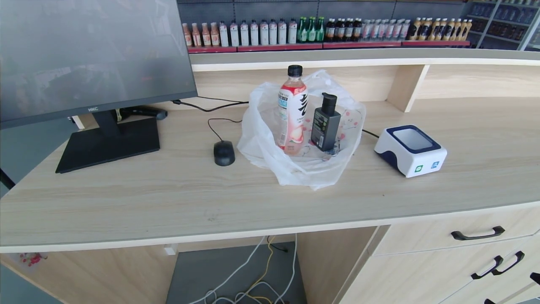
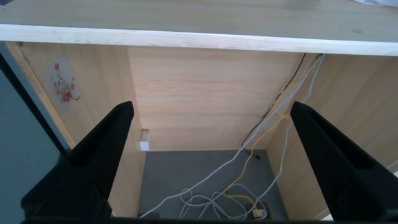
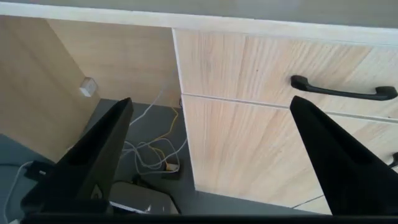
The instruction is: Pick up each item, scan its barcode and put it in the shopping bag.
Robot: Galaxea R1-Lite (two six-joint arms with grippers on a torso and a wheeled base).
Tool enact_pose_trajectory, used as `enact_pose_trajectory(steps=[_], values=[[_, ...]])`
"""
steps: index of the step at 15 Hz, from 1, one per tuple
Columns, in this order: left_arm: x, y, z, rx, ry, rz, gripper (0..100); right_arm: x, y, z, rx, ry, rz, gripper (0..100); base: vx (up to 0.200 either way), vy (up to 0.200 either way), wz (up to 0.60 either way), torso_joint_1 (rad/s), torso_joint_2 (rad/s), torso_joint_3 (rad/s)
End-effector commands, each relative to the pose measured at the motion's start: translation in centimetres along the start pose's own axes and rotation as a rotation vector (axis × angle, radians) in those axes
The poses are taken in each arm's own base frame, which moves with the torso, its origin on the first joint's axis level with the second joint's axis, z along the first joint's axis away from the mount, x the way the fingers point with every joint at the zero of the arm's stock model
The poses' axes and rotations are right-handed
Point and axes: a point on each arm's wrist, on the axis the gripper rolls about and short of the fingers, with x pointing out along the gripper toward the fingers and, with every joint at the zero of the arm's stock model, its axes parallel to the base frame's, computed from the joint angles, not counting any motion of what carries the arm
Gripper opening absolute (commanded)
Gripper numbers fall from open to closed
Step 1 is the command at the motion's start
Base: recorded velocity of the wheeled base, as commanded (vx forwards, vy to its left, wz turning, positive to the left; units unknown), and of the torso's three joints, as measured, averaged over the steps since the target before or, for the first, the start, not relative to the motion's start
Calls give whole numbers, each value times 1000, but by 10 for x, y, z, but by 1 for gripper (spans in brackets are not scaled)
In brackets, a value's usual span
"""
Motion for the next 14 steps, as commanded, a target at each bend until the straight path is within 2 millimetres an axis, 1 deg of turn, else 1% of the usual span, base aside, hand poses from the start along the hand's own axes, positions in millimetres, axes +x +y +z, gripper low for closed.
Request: enact_pose_trajectory(steps=[1,4,10,11,12,13,14], values=[[0,0,0,0,0,0,100,-30,0,-20,-6,-89,-1,100,0,0,0,0,0,0],[0,0,0,0,0,0,100,-43,1,-44,-20,-68,-18,100,0,0,0,0,0,0],[0,0,0,0,0,0,100,-42,1,-43,-12,-62,-43,100,0,0,0,0,0,0],[0,0,0,0,0,0,100,-42,1,-43,-6,-59,-92,100,0,0,0,0,0,0],[0,0,0,0,0,0,100,-41,3,-42,16,-42,-222,100,0,0,0,0,0,0],[0,0,0,0,0,0,100,-41,3,-42,16,-42,-222,100,0,0,0,0,0,0],[0,0,0,0,0,0,100,-42,5,-43,49,-52,-319,100,0,0,0,0,0,0]])
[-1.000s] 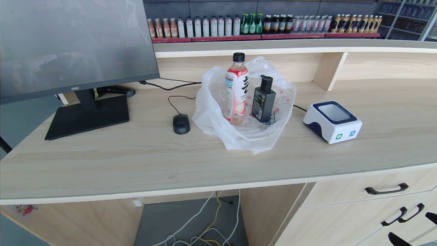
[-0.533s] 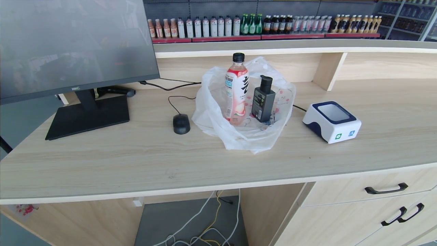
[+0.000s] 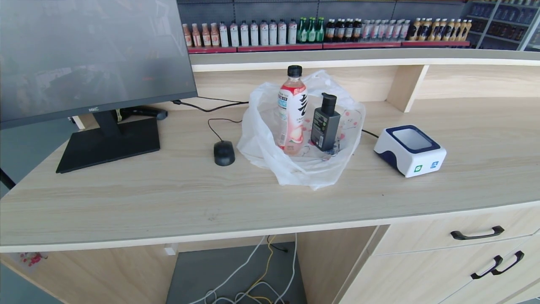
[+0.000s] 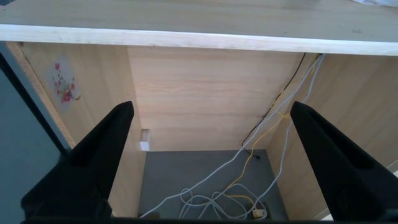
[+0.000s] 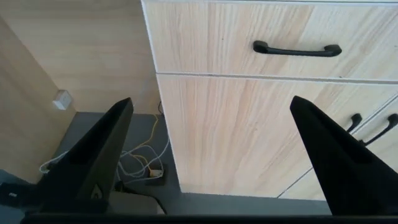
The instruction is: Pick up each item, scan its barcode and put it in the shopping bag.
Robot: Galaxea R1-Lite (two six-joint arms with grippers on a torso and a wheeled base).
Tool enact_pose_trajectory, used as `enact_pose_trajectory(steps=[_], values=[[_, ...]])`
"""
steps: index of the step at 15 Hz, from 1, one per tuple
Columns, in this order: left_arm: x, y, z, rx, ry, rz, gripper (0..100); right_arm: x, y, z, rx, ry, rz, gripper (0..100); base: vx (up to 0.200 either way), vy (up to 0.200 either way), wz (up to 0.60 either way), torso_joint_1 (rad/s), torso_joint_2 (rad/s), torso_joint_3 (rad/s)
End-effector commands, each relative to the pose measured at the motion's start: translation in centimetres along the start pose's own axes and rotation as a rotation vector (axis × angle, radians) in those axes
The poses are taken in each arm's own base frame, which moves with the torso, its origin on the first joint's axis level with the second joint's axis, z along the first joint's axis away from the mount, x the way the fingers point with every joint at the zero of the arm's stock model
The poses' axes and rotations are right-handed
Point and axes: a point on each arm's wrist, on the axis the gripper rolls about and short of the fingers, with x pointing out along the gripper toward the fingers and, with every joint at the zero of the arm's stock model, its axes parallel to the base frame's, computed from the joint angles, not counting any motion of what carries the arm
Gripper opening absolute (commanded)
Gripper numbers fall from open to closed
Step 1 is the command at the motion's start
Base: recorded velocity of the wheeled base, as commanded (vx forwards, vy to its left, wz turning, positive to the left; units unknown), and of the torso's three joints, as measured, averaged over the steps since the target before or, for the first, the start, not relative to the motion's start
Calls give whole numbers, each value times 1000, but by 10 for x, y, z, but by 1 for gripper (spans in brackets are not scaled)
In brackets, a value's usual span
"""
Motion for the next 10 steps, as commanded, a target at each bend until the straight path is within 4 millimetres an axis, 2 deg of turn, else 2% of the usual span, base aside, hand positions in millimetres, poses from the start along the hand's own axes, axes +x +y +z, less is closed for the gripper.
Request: enact_pose_trajectory(steps=[1,4,7,10], values=[[0,0,0,0,0,0,100,-4,2,-1,19,-53,-76,100,0,0,0,0,0,0],[0,0,0,0,0,0,100,-7,3,-2,34,-88,-86,100,0,0,0,0,0,0],[0,0,0,0,0,0,100,-7,3,-2,33,-88,-84,100,-200,0,0,2,-1,2],[0,0,0,0,0,0,100,-7,3,-2,43,-88,-84,100,0,0,0,0,0,0]])
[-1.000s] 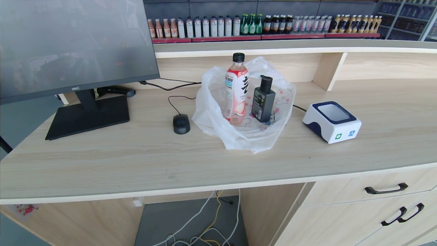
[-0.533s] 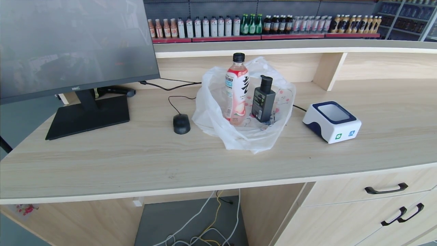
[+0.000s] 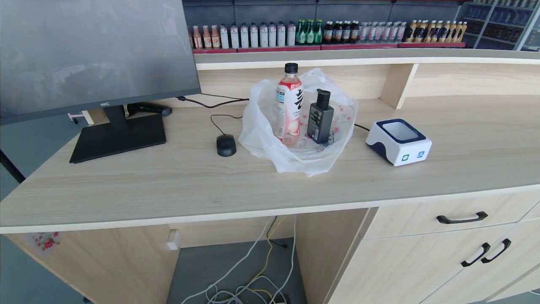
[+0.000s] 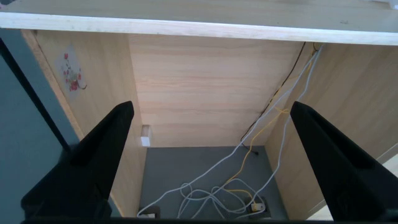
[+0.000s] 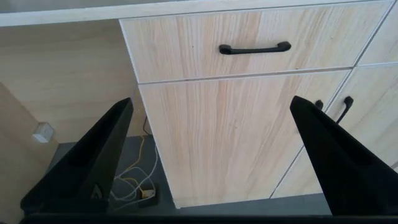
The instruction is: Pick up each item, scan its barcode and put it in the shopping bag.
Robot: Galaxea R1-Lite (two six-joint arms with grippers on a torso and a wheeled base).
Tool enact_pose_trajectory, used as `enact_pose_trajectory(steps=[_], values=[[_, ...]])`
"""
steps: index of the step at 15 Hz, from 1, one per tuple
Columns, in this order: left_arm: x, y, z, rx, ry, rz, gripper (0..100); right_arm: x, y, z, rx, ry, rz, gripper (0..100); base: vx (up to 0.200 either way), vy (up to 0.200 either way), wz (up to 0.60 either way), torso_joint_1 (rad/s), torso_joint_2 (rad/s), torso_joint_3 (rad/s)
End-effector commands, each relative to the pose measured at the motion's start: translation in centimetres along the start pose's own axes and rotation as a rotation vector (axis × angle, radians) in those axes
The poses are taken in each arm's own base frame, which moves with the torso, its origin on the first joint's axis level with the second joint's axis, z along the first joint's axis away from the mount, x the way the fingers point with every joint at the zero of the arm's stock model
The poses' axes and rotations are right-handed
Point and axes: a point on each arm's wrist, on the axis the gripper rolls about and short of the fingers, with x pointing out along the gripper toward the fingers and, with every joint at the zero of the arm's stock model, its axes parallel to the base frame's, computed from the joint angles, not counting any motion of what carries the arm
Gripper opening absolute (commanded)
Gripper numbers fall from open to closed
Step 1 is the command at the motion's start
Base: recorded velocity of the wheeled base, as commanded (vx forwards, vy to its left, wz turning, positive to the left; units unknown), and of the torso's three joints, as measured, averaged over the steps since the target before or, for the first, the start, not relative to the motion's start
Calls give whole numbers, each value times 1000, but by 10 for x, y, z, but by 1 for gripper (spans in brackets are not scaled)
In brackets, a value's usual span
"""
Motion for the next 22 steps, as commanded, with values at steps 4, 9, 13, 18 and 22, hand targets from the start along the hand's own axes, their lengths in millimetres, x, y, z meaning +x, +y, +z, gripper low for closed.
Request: enact_pose_trajectory(steps=[4,9,13,18,22], values=[[0,0,0,-7,0,0,100,0,0,0,-1,1,-1,100,0,-100,0,7,1,1],[0,0,0,-12,0,2,100,0,0,0,-1,1,0,100,0,-200,0,4,6,5],[0,0,0,-13,0,2,100,0,0,0,-1,1,0,100,0,-200,0,1,5,2],[0,0,0,-16,0,2,100,0,0,0,-10,2,1,100,0,-200,0,3,1,4],[0,0,0,-16,0,2,100,0,0,0,-12,2,1,100,0,-200,0,5,7,6]])
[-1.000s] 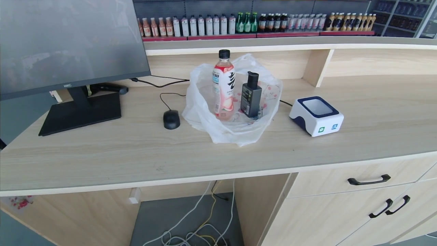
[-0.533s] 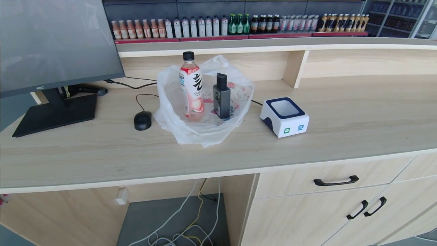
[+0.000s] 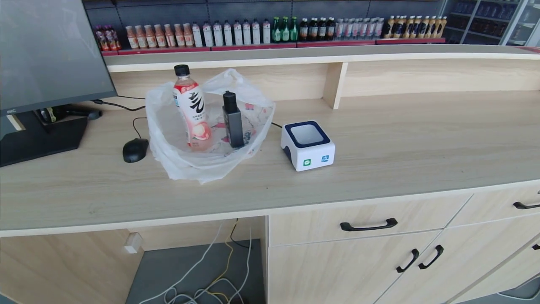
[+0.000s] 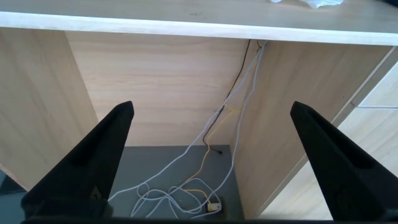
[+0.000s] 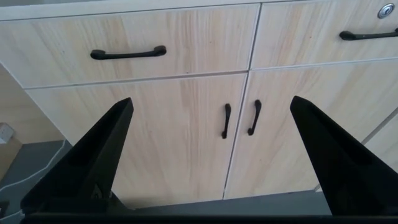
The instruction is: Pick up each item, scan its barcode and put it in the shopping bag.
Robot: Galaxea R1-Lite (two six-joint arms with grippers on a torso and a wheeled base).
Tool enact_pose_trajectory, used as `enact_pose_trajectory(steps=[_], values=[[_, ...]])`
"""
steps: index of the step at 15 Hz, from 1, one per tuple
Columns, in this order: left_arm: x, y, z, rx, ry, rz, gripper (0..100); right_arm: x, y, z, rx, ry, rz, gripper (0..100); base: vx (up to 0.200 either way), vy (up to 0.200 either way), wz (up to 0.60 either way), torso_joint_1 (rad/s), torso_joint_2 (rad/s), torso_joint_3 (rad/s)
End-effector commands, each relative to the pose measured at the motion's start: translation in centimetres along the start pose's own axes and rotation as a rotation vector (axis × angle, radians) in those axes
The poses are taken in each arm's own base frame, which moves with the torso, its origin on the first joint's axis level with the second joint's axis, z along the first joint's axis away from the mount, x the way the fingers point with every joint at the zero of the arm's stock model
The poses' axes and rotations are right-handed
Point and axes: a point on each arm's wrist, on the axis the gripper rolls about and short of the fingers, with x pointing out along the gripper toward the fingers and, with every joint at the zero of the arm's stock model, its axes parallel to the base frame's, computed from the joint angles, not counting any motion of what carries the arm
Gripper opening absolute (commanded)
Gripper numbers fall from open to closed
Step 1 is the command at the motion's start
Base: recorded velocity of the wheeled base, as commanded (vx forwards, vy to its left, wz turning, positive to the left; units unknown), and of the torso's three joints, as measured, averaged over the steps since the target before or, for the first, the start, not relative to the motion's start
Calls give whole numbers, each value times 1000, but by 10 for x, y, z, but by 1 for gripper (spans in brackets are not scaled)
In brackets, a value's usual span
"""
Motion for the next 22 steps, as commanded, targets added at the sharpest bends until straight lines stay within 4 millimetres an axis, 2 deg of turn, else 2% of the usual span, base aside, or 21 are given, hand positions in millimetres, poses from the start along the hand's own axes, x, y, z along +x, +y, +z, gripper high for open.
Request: enact_pose_trajectory(steps=[1,2,17,20,22], values=[[0,0,0,0,0,0,100,0,0,0,-3,1,0,100,0,-200,0,-2,2,2],[0,0,0,0,0,0,100,0,0,0,-3,1,0,100,0,-200,0,2,-2,7],[0,0,0,0,0,0,100,0,0,0,-1,0,0,100,0,0,0,0,0,0],[0,0,0,1,0,0,100,0,0,0,-3,1,0,100,0,-200,0,-2,2,5],[0,0,0,0,0,0,100,0,0,0,-3,1,0,100,0,0,0,0,0,0]])
